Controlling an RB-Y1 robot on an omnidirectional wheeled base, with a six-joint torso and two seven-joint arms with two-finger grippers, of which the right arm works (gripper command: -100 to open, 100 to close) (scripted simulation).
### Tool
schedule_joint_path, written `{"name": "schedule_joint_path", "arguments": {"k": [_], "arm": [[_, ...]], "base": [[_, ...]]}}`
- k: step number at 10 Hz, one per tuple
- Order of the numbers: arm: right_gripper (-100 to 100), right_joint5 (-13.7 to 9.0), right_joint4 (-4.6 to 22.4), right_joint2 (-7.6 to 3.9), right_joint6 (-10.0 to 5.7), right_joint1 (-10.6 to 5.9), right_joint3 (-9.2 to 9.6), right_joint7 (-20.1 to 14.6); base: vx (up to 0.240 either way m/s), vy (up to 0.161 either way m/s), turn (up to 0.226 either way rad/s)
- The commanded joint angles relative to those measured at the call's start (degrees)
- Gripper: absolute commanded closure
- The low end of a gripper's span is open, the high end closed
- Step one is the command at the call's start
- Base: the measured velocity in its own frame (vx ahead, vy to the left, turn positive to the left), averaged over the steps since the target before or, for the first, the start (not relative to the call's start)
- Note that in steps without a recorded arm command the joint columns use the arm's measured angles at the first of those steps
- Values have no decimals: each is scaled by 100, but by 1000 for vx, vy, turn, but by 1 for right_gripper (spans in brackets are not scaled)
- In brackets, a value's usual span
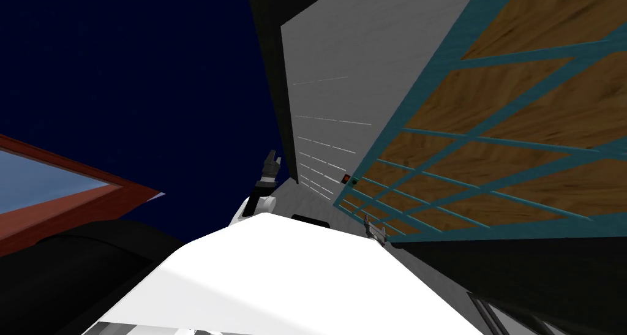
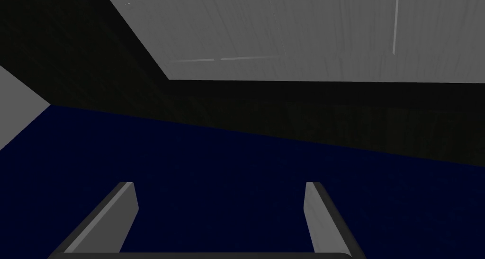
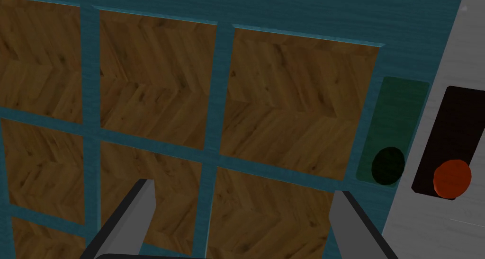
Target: Pull the door open
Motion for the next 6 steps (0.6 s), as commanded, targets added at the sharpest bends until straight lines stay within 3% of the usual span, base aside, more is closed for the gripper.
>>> {"name": "schedule_joint_path", "arguments": {"k": [1,2,3,5,6], "arm": [[-100,5,-119,35,67,-104,22,17],[-100,5,-119,35,67,-104,22,17],[-100,17,-157,66,56,-262,60,27],[-100,29,-196,98,46,-421,101,36],[-100,29,-196,98,46,-421,101,36]], "base": [[148,-57,116],[129,-26,40],[157,-16,140],[195,-45,139],[123,-49,33]]}}
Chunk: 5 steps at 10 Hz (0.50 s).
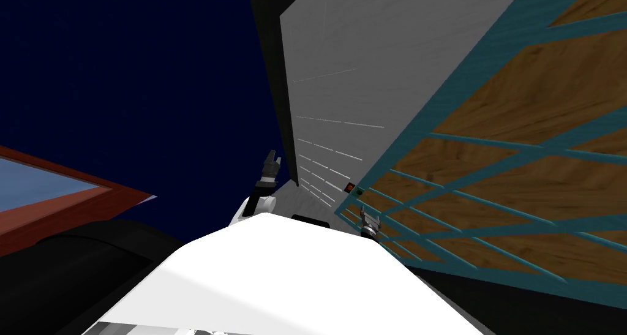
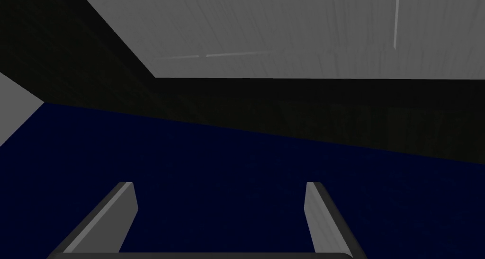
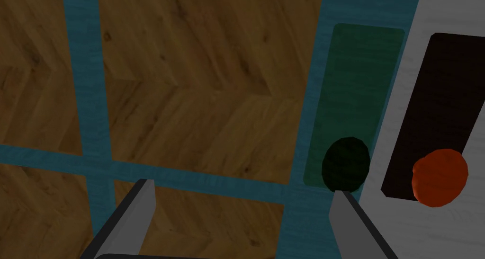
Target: Pull the door open
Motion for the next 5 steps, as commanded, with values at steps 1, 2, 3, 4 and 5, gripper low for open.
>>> {"name": "schedule_joint_path", "arguments": {"k": [1,2,3,4,5], "arm": [[-100,5,130,-30,-89,-165,25,-13],[-100,20,90,-4,-97,-290,70,-10],[-100,26,77,4,-100,-332,84,-10],[-100,41,37,30,-108,-458,129,-7],[-100,35,-21,26,-67,-355,109,-12]], "base": [[102,-17,62],[173,-34,144],[208,-53,99],[233,-36,132],[108,-16,37]]}}
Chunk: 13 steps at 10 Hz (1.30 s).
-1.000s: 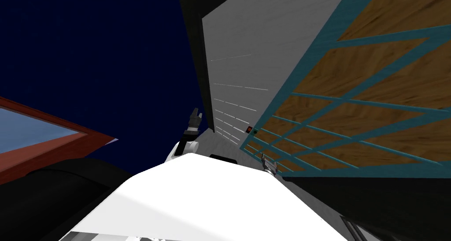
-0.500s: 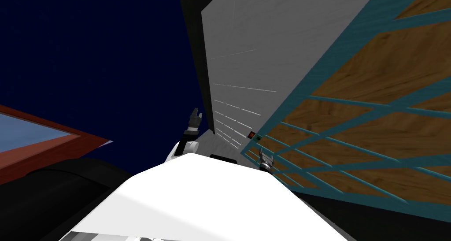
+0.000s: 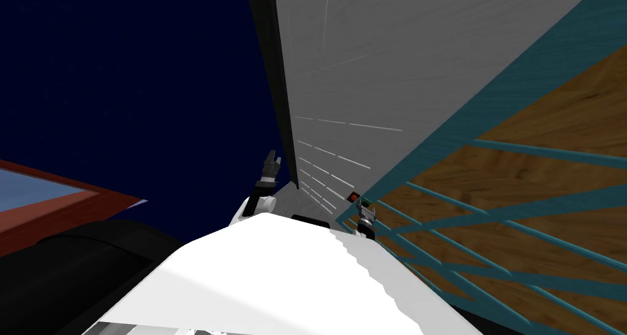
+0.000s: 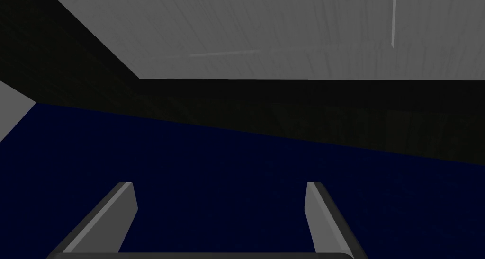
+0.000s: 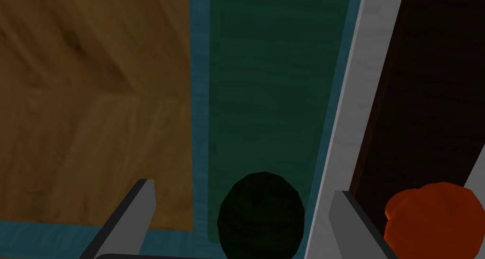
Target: Pull the door open
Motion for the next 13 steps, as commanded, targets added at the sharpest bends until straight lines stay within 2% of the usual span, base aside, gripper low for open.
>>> {"name": "schedule_joint_path", "arguments": {"k": [1,6,7,10,13], "arm": [[100,-2,22,-4,-14,11,-6,0],[100,-2,22,-4,-14,11,-6,0],[100,-112,80,-2,95,152,-40,-13],[100,-229,119,-28,180,289,-100,-30],[100,-268,132,-37,209,335,-120,-36]], "base": [[-16,4,-16],[-19,8,4],[-80,20,-18],[-136,43,-52],[-60,22,-20]]}}
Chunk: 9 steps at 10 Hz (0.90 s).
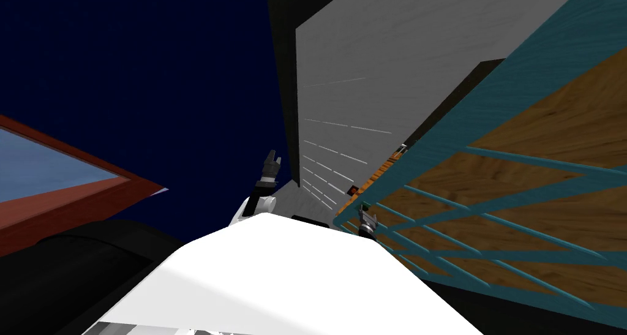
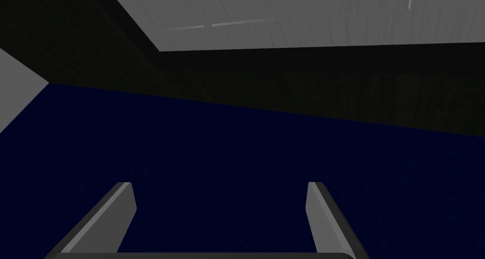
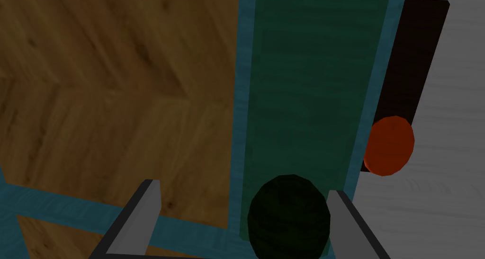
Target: Pull the door open
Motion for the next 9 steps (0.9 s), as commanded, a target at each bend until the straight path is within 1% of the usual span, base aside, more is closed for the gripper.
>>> {"name": "schedule_joint_path", "arguments": {"k": [1,2,3,4,5,6,9], "arm": [[100,-101,-28,-70,159,154,-101,-18],[100,-172,-20,-78,212,201,-122,-30],[100,-172,-24,-78,212,201,-122,-30],[100,-172,-150,-78,212,201,-122,-30],[100,-172,-20,-78,212,201,-122,-30],[100,-243,-12,-87,266,247,-142,-42],[100,-243,-12,-87,266,247,-142,-42]], "base": [[-66,4,-49],[-68,17,-29],[-43,21,-19],[-26,22,2],[-1,8,15],[-18,4,-9],[-16,13,-5]]}}
